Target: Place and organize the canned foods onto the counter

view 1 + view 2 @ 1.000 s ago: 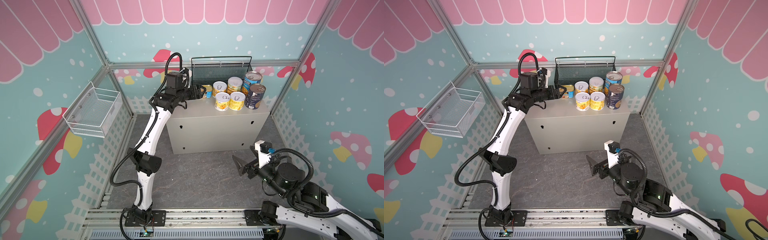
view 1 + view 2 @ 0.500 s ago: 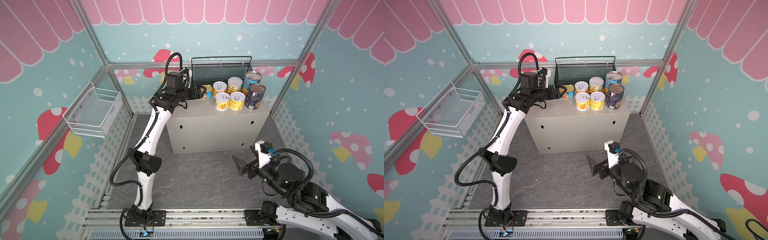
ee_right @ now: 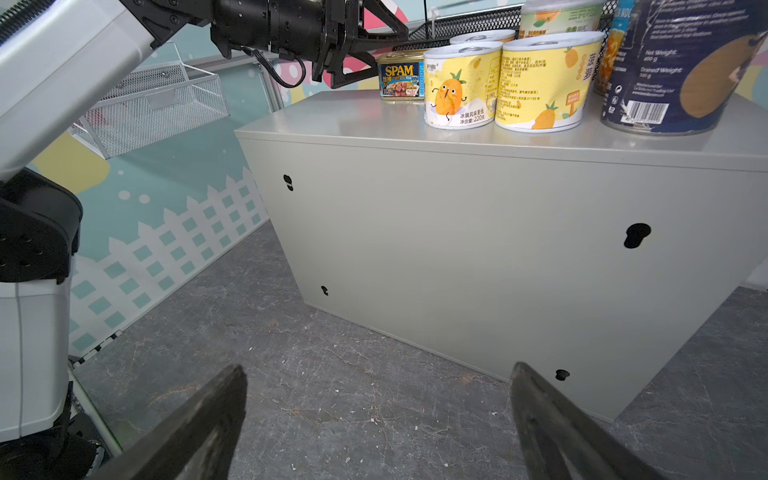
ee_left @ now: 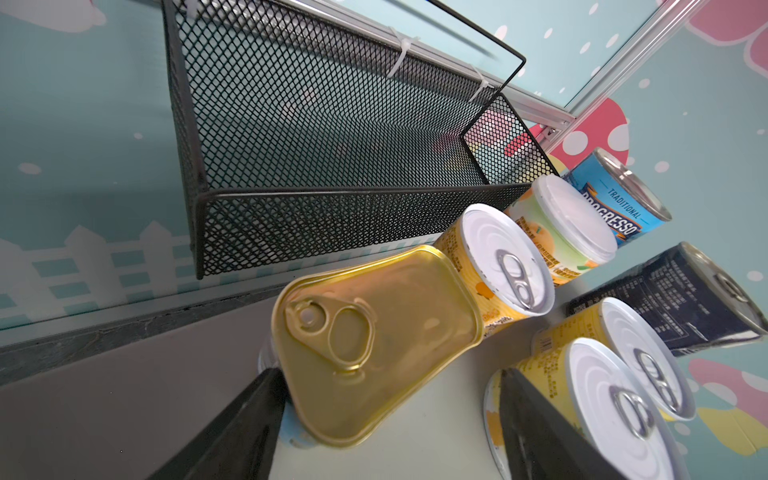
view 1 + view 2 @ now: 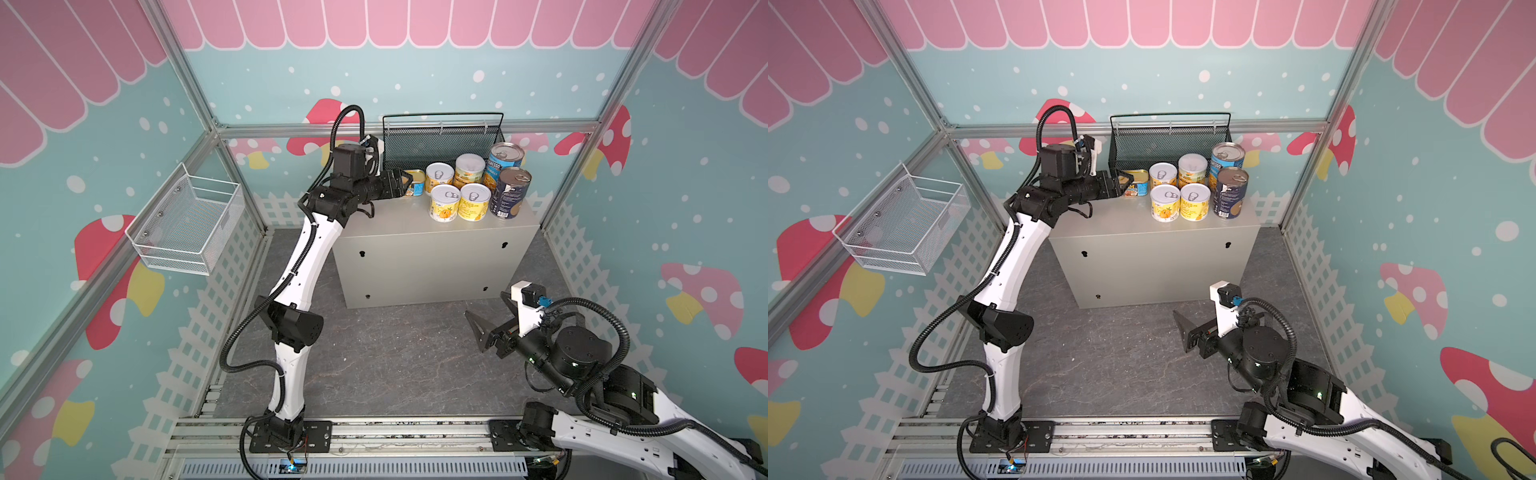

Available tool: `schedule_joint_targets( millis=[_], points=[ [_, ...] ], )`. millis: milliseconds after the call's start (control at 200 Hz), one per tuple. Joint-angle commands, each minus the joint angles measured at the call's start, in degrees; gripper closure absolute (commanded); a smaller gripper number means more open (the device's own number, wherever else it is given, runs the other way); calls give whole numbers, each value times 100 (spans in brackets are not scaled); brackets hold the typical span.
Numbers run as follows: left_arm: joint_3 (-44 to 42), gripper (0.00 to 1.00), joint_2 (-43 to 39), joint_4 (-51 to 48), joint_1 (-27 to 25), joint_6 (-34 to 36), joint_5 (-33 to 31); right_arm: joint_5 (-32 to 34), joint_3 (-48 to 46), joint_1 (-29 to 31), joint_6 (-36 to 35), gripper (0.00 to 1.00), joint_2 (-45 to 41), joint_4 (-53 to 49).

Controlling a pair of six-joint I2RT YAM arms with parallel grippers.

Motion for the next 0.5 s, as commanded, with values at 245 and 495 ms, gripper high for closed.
schedule_joint_targets(
  millis=[245, 495],
  points=[
    [-29, 16, -232, 100, -40, -14, -49, 37, -44, -3, 41, 1, -39, 66],
    [-1002, 1, -961, 262, 310, 108, -231, 61, 185, 2, -56, 1, 266, 50]
  ],
)
